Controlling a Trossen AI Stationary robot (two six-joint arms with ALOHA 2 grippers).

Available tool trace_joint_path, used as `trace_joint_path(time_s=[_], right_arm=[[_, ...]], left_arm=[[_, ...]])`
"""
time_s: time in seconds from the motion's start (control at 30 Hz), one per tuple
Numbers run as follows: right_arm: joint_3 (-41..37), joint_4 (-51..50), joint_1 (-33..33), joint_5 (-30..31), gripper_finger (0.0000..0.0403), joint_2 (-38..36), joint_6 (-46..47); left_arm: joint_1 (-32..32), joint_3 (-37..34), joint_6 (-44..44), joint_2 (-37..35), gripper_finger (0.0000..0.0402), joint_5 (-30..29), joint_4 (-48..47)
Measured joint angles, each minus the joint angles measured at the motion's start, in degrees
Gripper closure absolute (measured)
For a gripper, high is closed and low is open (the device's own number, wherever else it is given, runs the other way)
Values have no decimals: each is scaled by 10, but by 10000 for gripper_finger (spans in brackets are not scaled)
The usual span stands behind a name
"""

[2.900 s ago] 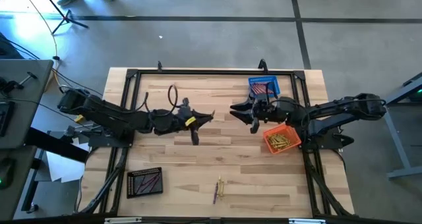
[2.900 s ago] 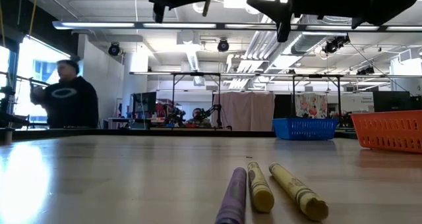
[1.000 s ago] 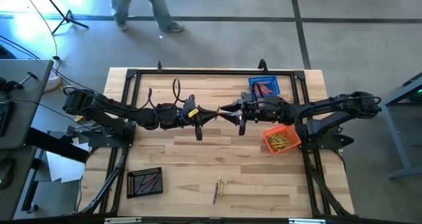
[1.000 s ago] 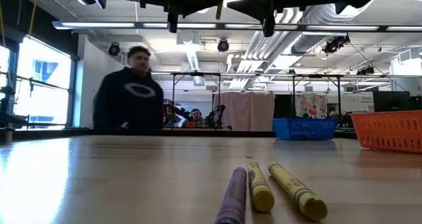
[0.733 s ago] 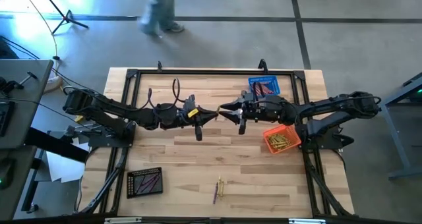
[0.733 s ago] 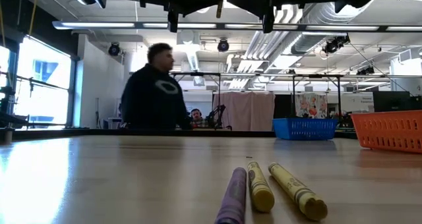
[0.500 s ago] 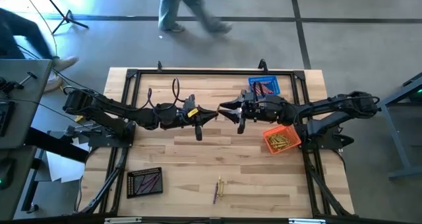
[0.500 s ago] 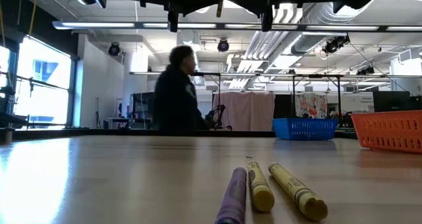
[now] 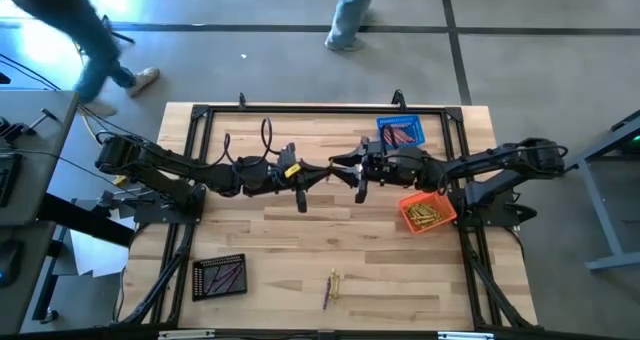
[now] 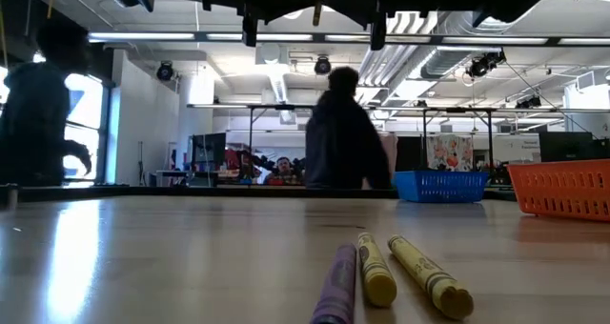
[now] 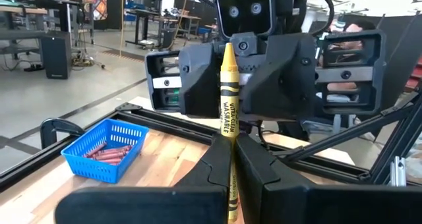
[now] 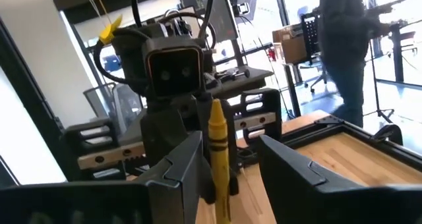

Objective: Sort crayons
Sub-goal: Put the yellow crayon into the orange basket

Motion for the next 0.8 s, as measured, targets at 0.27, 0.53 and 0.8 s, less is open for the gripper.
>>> trace_joint_path(time_s=[0.27, 0.53, 0.8], right_arm=[[0, 16, 0, 0, 295, 12, 8], [0, 24, 0, 3, 388, 13, -2], [0, 14, -8, 4, 393, 11, 8]], left_arm=[[5, 0, 4, 0, 401, -1, 0], [5, 0, 4, 0, 401, -7, 0], [5, 0, 3, 0, 376, -20, -2]])
